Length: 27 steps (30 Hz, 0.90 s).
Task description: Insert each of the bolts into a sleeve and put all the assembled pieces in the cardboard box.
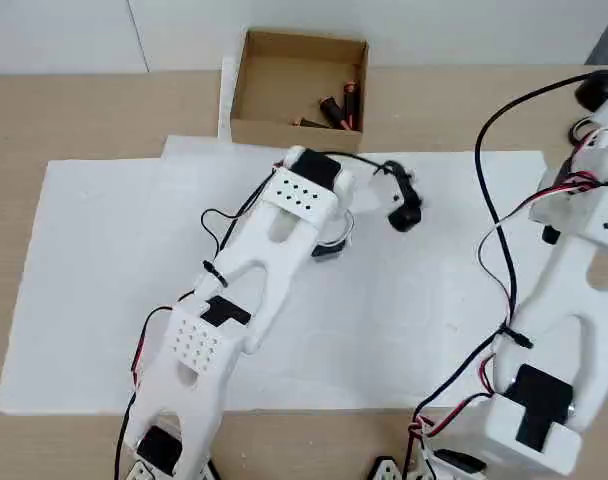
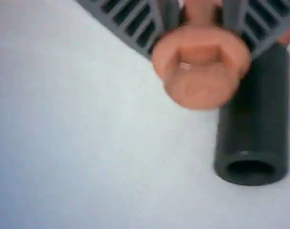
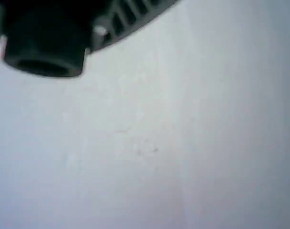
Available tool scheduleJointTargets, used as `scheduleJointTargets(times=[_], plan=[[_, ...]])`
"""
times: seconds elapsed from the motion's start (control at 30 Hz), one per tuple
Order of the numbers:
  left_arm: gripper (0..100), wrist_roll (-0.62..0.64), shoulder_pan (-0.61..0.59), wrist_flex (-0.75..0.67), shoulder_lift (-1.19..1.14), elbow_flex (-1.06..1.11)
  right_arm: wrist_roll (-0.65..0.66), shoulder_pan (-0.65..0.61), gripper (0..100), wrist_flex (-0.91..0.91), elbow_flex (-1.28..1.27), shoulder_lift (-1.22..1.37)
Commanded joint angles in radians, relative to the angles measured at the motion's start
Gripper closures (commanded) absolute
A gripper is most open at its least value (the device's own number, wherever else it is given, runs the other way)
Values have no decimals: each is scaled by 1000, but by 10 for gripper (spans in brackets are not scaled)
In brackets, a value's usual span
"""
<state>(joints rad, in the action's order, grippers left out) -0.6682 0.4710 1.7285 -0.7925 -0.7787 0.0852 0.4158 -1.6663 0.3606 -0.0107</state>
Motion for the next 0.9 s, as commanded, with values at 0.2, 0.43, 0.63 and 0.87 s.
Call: scheduleJointTargets(times=[0.2,0.43,0.63,0.87], plan=[[995,112,0,25,100,-140,-2,-116,995,12,8,-59],[995,259,-72,25,302,-140,-64,-266,991,-16,6,-59],[995,437,-219,25,402,-140,-110,-380,991,15,-5,-157],[995,549,-302,25,433,-104,-103,-452,991,240,-368,-538]])
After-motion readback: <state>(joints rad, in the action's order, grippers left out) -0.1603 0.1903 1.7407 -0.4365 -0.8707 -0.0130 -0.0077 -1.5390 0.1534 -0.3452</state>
